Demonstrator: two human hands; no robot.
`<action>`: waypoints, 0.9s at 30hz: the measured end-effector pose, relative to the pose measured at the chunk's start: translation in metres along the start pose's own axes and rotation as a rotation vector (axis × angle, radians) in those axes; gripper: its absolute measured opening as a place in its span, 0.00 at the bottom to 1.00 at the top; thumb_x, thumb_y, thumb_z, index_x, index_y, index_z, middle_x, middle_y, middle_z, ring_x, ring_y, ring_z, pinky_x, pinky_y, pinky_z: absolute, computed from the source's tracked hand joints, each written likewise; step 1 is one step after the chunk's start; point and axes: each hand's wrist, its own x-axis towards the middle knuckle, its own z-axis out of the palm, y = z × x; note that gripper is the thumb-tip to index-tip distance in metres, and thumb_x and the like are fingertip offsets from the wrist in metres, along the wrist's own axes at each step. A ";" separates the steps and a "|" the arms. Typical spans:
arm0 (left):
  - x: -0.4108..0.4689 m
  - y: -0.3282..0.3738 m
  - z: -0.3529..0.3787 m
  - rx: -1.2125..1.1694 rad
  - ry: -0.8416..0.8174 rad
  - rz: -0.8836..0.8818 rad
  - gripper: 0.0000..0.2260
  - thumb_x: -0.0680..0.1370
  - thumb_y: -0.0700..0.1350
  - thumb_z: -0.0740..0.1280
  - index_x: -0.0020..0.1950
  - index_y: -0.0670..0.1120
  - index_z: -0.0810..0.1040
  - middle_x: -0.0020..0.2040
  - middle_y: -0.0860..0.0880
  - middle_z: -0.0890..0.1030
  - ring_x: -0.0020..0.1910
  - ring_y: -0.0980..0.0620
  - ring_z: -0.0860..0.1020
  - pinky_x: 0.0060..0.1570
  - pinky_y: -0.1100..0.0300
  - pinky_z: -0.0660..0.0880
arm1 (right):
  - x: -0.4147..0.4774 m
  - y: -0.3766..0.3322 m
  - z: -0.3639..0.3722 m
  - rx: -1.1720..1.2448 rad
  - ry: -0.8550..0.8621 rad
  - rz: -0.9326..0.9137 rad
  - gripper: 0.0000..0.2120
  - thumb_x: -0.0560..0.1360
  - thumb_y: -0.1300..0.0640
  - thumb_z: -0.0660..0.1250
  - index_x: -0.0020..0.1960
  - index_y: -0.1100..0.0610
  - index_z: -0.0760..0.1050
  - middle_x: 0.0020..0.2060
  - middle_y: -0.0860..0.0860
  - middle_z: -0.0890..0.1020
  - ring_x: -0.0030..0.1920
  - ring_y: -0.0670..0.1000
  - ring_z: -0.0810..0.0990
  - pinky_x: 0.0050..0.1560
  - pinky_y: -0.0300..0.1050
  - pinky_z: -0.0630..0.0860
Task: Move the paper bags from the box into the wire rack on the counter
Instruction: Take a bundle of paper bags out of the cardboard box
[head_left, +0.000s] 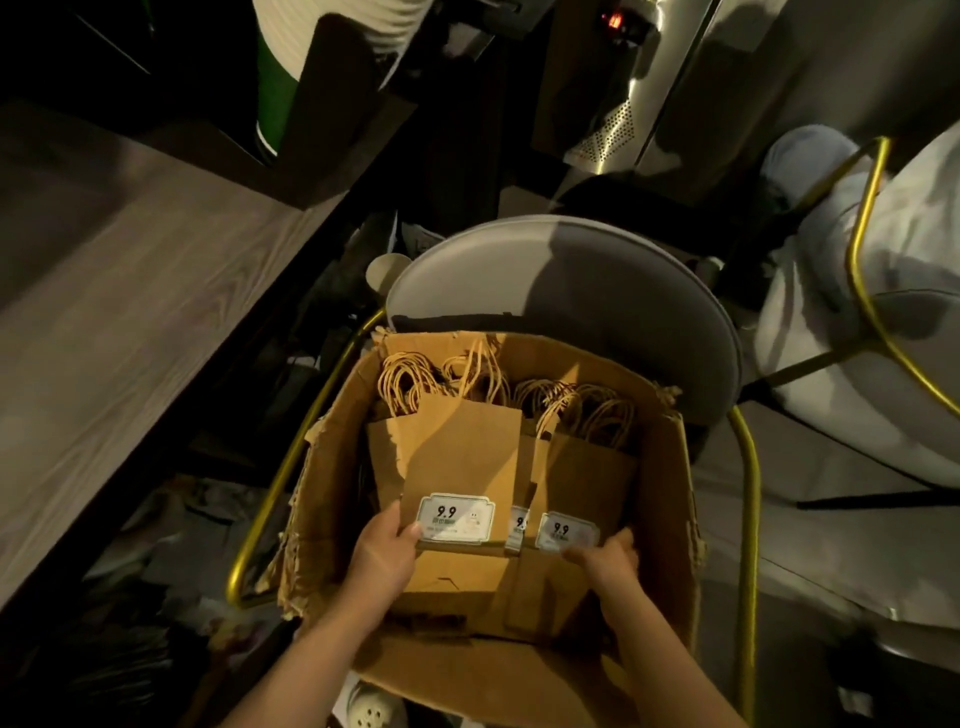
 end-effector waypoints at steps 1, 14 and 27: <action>0.002 -0.001 -0.001 0.011 0.005 -0.007 0.12 0.82 0.41 0.58 0.64 0.46 0.73 0.59 0.48 0.77 0.60 0.49 0.74 0.57 0.55 0.71 | 0.004 0.001 0.005 -0.002 -0.006 -0.003 0.50 0.70 0.62 0.74 0.79 0.56 0.43 0.75 0.60 0.58 0.74 0.63 0.60 0.70 0.60 0.64; -0.001 -0.016 -0.016 0.033 0.002 0.012 0.13 0.82 0.41 0.58 0.66 0.48 0.73 0.60 0.50 0.77 0.60 0.48 0.74 0.57 0.54 0.71 | -0.007 0.028 0.015 -0.292 0.093 -0.026 0.46 0.71 0.54 0.74 0.78 0.57 0.48 0.73 0.59 0.62 0.70 0.62 0.67 0.64 0.58 0.71; -0.008 -0.018 -0.022 0.046 -0.021 -0.019 0.15 0.82 0.42 0.58 0.69 0.48 0.70 0.64 0.49 0.76 0.64 0.47 0.72 0.57 0.53 0.70 | -0.025 0.035 0.021 -0.079 0.068 -0.060 0.43 0.72 0.56 0.74 0.78 0.51 0.52 0.71 0.58 0.57 0.63 0.63 0.71 0.62 0.58 0.73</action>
